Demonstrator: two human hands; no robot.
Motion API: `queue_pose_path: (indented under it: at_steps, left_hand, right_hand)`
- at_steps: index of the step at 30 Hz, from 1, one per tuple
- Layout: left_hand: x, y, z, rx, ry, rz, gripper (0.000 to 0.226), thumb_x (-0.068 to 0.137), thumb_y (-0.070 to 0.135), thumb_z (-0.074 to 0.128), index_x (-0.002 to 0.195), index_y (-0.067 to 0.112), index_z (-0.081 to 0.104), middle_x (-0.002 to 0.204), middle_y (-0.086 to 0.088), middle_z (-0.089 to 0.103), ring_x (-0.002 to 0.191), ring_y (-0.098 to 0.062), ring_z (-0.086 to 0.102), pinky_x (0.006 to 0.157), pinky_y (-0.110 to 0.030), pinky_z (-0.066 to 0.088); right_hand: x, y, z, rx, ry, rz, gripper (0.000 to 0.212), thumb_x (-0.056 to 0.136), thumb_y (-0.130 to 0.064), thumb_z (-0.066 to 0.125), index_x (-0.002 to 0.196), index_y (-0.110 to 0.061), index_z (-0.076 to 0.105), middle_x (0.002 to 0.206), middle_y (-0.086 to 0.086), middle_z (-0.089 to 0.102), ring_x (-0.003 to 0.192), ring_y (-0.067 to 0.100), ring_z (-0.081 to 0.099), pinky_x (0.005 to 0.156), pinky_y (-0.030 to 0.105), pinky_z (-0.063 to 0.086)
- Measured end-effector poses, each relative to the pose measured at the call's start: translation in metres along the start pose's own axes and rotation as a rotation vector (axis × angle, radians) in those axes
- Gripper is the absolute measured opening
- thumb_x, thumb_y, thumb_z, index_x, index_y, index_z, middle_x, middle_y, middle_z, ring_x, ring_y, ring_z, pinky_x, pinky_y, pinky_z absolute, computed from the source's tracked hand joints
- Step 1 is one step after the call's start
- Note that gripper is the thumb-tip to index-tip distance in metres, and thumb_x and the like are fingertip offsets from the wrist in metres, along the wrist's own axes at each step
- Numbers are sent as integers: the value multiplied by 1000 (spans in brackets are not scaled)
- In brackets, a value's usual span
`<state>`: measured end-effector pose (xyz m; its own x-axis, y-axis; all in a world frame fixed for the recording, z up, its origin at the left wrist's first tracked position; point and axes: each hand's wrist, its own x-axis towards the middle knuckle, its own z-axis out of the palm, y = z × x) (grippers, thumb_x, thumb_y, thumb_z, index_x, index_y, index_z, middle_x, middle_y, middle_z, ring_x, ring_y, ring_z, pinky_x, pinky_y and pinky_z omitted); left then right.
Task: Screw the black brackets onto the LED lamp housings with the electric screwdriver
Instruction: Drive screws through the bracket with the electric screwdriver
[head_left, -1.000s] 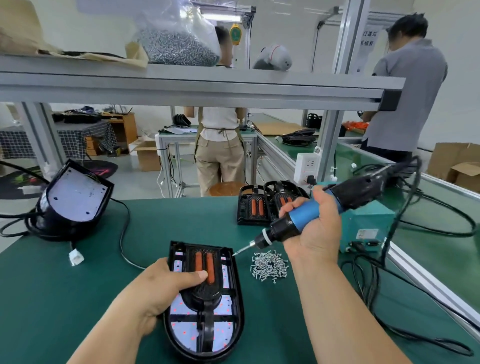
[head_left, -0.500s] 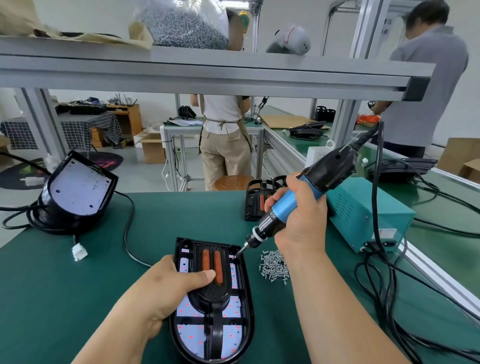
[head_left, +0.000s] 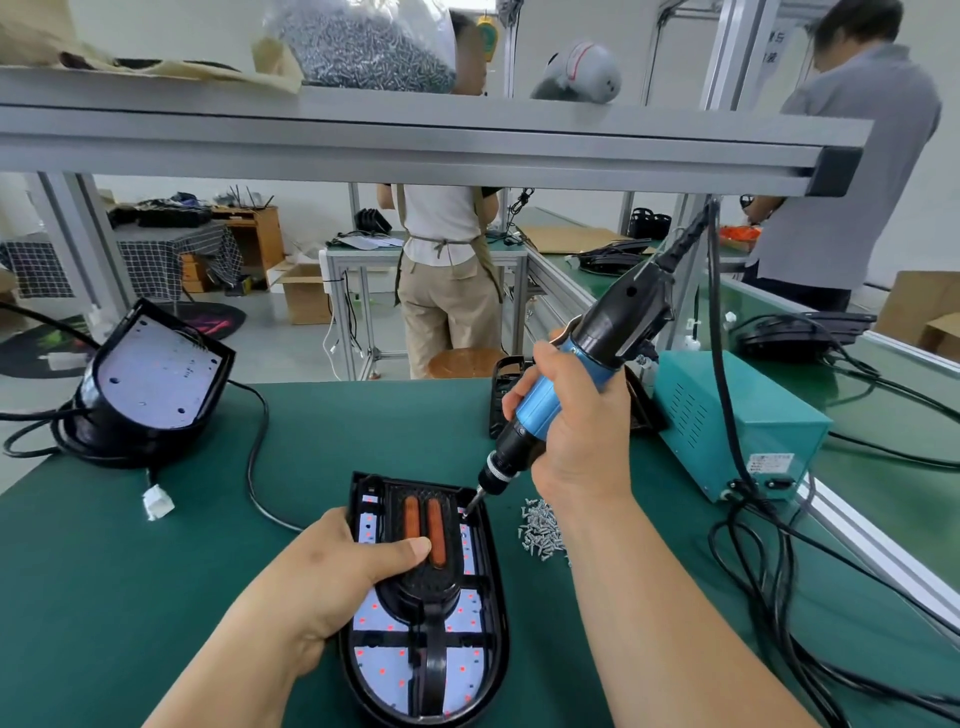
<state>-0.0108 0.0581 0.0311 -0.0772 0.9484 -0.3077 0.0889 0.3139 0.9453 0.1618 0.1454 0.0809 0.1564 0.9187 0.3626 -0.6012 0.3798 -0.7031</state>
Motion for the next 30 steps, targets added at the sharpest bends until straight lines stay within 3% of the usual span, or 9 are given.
queue_pose_path:
  at_steps: [5,9,17,22,26,30]
  left_hand:
    - [0,0,1,6,17,0,31,83,9,76,111,2,67,96,-15,77,91,-34,74,97,-52,52]
    - [-2,2,2,16,7,9,26,84,8,75,108,2,68,95,-15,77,90,-33,74,97,-52,52]
    - [-5,7,4,17,-1,32,13,86,4,71,99,1,73,94,-17,77,89,-35,74,96,-51,53]
    - [-9,10,6,4,15,37,13,85,4,72,98,0,73,94,-17,77,91,-35,74,98,-52,52]
    - [-10,11,8,-1,25,28,13,86,3,72,98,-1,73,93,-17,77,91,-35,74,98,-52,52]
    - [-7,10,8,-3,-22,41,9,78,1,77,88,1,78,92,-20,76,87,-36,74,96,-50,52]
  right_hand:
    - [-4,-2,3,-10,-34,-5,22,73,-14,69,88,-13,54,65,3,51,52,17,48,50,29,48]
    - [-8,-1,7,-104,-77,-18,33,70,-20,72,92,-7,50,67,12,47,56,24,46,51,27,48]
    - [-7,0,4,-62,-63,-15,25,74,-18,70,91,-12,53,67,8,49,53,20,47,51,29,47]
    - [-7,1,2,-74,-77,-26,35,66,-28,75,88,-13,53,65,9,49,50,21,48,52,29,47]
    - [-4,-1,-2,-85,-63,1,27,76,-21,70,92,-11,49,59,5,51,48,20,49,52,30,47]
    - [-3,-4,-2,-49,-20,-10,31,74,-17,69,95,-8,49,62,8,50,47,19,47,49,28,46]
